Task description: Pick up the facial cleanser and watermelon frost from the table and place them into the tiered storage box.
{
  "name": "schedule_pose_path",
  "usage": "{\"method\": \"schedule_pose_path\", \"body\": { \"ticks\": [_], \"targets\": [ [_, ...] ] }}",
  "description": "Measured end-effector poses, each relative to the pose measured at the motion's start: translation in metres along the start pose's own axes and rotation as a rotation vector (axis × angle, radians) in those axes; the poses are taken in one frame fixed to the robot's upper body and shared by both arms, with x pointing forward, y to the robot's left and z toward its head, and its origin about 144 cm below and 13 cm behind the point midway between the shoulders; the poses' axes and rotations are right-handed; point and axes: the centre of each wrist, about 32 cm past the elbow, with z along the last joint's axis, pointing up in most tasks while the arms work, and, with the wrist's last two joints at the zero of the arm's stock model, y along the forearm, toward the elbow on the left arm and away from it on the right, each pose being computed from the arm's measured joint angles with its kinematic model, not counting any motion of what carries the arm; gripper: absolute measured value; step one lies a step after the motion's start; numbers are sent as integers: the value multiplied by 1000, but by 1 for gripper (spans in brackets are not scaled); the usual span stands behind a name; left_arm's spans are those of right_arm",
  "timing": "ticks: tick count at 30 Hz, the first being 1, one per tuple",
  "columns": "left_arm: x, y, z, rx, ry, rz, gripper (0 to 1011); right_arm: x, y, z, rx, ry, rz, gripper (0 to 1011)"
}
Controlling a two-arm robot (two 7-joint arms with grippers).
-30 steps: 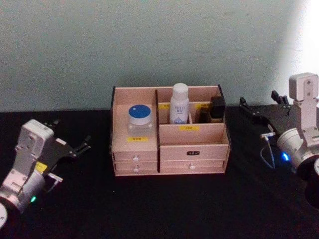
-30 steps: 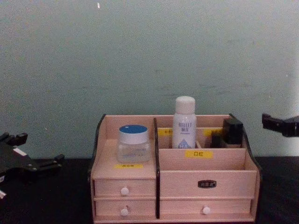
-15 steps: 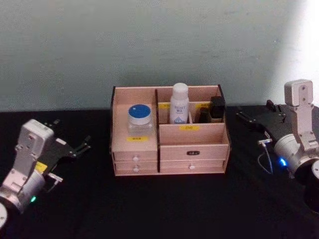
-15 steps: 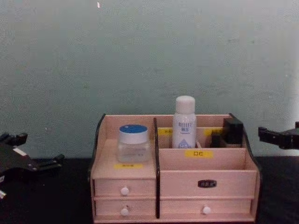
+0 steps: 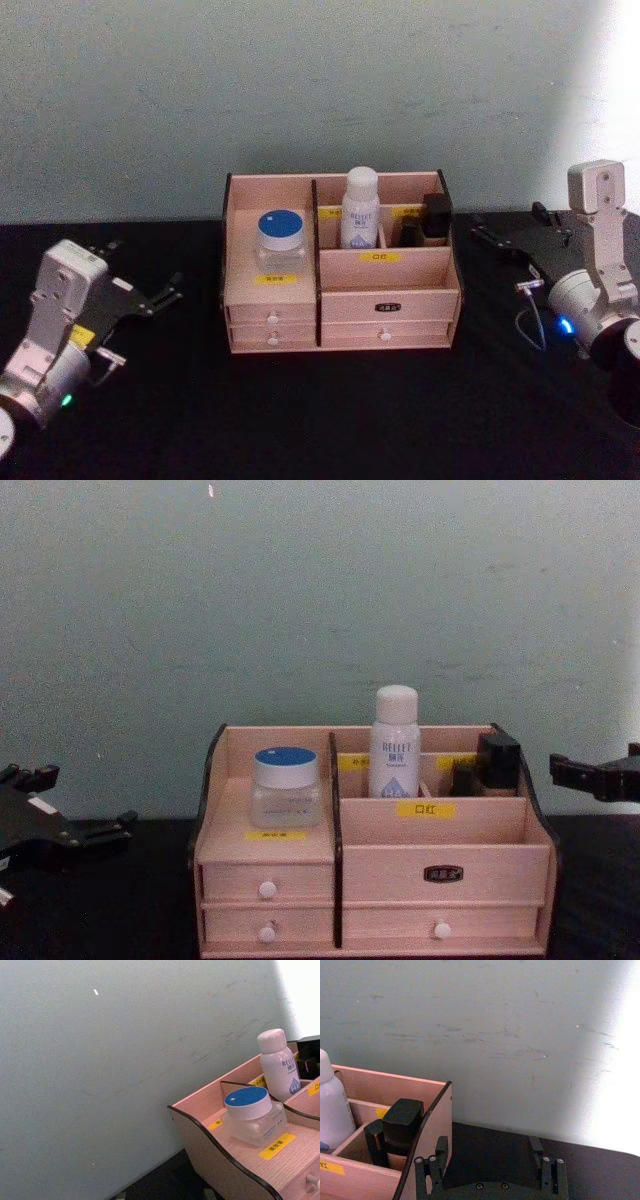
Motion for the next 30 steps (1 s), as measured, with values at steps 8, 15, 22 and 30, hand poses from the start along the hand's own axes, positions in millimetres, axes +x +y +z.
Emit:
{"method": "schedule_pose_path", "body": {
  "ticks": [8,15,22,30],
  "targets": [
    [0,0,0,0,0,0,1001,0,0,0,0,0,0,1002],
    [0,0,0,0,0,0,1001,0,0,0,1,0,0,1003],
    [0,0,0,0,0,0,1001,0,0,0,2,0,0,1003],
    [0,0,0,0,0,0,1001,0,0,0,2,1,0,1002]
  ]
}}
